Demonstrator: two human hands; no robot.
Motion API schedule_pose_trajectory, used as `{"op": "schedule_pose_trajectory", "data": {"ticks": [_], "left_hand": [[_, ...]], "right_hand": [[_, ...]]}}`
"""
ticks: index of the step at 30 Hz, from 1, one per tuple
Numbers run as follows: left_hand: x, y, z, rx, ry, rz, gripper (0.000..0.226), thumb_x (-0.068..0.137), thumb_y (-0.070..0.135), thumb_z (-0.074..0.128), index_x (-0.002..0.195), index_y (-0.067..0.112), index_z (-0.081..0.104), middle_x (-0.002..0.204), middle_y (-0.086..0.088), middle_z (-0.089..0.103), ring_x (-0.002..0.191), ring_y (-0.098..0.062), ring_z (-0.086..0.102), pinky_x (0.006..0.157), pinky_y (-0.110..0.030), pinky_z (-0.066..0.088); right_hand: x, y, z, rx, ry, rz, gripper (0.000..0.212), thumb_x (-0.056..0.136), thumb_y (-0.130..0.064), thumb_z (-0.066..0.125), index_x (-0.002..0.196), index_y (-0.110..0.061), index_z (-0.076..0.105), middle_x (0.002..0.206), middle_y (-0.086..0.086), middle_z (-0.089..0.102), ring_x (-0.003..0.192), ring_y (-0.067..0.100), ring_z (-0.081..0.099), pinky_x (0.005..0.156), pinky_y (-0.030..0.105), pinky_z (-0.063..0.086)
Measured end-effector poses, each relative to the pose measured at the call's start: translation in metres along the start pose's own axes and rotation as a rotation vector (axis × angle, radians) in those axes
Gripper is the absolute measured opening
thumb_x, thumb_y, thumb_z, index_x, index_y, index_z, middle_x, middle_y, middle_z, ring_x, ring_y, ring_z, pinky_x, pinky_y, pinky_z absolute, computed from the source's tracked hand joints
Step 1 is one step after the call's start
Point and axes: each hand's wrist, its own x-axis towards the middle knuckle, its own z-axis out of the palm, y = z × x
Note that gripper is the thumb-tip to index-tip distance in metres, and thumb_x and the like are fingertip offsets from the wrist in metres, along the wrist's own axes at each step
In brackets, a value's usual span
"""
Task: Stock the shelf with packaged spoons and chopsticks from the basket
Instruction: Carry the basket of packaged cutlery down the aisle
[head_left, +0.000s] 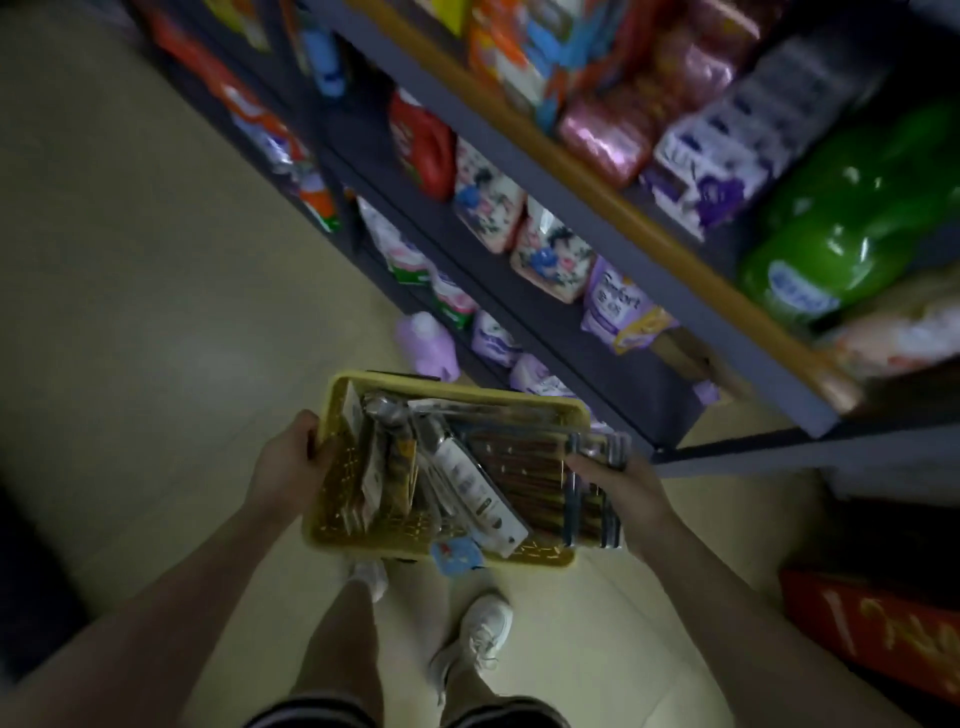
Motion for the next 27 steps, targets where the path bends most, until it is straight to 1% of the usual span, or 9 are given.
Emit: {"op": "schedule_pose_trajectory", "data": {"ticks": [2,7,8,11,13,16,20,23,27], "left_hand": [[-0.005,-0.016,-0.037,-0.051,0.056,-0.039,0.014,0.089,0.020,0.050,0.085,0.007,0.046,0.072,-0.014,0.057,0.066,-0.031,0.057,0.059,-0.038,0.048],[0.009,-0.074,-0.121,-0.156,0.153,-0.126,0.012,0.087,0.015,0.051,0.084,0.005,0.046,0.071,-0.015,0.053,0.065,-0.031,0.054,0.060,-0.044,0.050],[0.017,-0.088,-0.137,-0.167,0.162,-0.138,0.012,0.087,0.015,0.051,0.085,0.004,0.047,0.071,-0.014,0.053,0.064,-0.032,0.054,0.060,-0.043,0.049],[0.053,-0.131,-0.188,-0.215,0.188,-0.147,0.013,0.087,0.014,0.053,0.086,0.002,0.048,0.066,-0.009,0.049,0.061,-0.028,0.051,0.058,-0.039,0.045],[0.080,-0.157,-0.224,-0.218,0.184,-0.159,0.014,0.086,0.015,0.053,0.084,0.003,0.047,0.066,-0.008,0.048,0.062,-0.029,0.051,0.059,-0.041,0.046],[0.117,-0.193,-0.283,-0.211,0.200,-0.171,0.014,0.087,0.018,0.053,0.085,0.006,0.046,0.069,-0.010,0.053,0.066,-0.031,0.056,0.060,-0.041,0.048],[0.174,-0.228,-0.360,-0.170,0.203,-0.167,0.012,0.089,0.021,0.050,0.092,0.010,0.047,0.079,-0.012,0.061,0.071,-0.030,0.061,0.063,-0.041,0.054],[0.227,-0.246,-0.410,-0.162,0.221,-0.187,0.014,0.091,0.022,0.048,0.099,0.011,0.047,0.084,-0.013,0.063,0.074,-0.029,0.062,0.065,-0.041,0.055],[0.317,-0.263,-0.474,-0.217,0.276,-0.230,0.019,0.091,0.017,0.048,0.109,0.010,0.048,0.090,-0.013,0.063,0.079,-0.026,0.063,0.070,-0.043,0.056]], "right_hand": [[-0.011,-0.037,0.031,-0.060,-0.048,0.000,0.031,0.069,-0.024,0.080,0.096,-0.012,0.072,0.097,0.011,0.074,0.093,0.029,0.069,0.085,0.041,0.055],[-0.021,-0.108,0.135,-0.155,-0.193,-0.033,0.025,0.077,-0.020,0.075,0.099,-0.009,0.070,0.089,0.006,0.072,0.076,0.016,0.067,0.055,0.022,0.050],[-0.019,-0.119,0.160,-0.182,-0.205,-0.038,0.027,0.076,-0.023,0.076,0.098,-0.009,0.070,0.088,0.005,0.071,0.077,0.016,0.067,0.057,0.024,0.051],[-0.008,-0.149,0.240,-0.254,-0.224,-0.067,0.051,0.051,-0.046,0.085,0.091,-0.018,0.074,0.098,0.005,0.074,0.098,0.028,0.067,0.090,0.045,0.053],[-0.009,-0.174,0.297,-0.290,-0.218,-0.066,0.067,0.043,-0.053,0.086,0.099,-0.019,0.072,0.109,0.003,0.071,0.106,0.030,0.063,0.099,0.047,0.047],[-0.007,-0.216,0.378,-0.297,-0.258,-0.055,0.080,0.062,-0.043,0.082,0.129,-0.010,0.053,0.123,0.002,0.055,0.123,0.032,0.051,0.097,0.039,0.042],[0.025,-0.263,0.470,-0.330,-0.333,-0.115,0.077,0.029,-0.059,0.087,0.094,-0.019,0.075,0.103,0.009,0.074,0.101,0.034,0.066,0.098,0.052,0.048],[0.051,-0.305,0.539,-0.355,-0.384,-0.131,0.059,0.048,-0.049,0.086,0.098,-0.020,0.073,0.109,0.010,0.071,0.105,0.034,0.064,0.100,0.054,0.046],[0.123,-0.360,0.636,-0.355,-0.367,-0.113,0.106,0.036,-0.063,0.085,0.129,-0.023,0.053,0.134,0.005,0.056,0.120,0.033,0.054,0.101,0.057,0.044]]}}
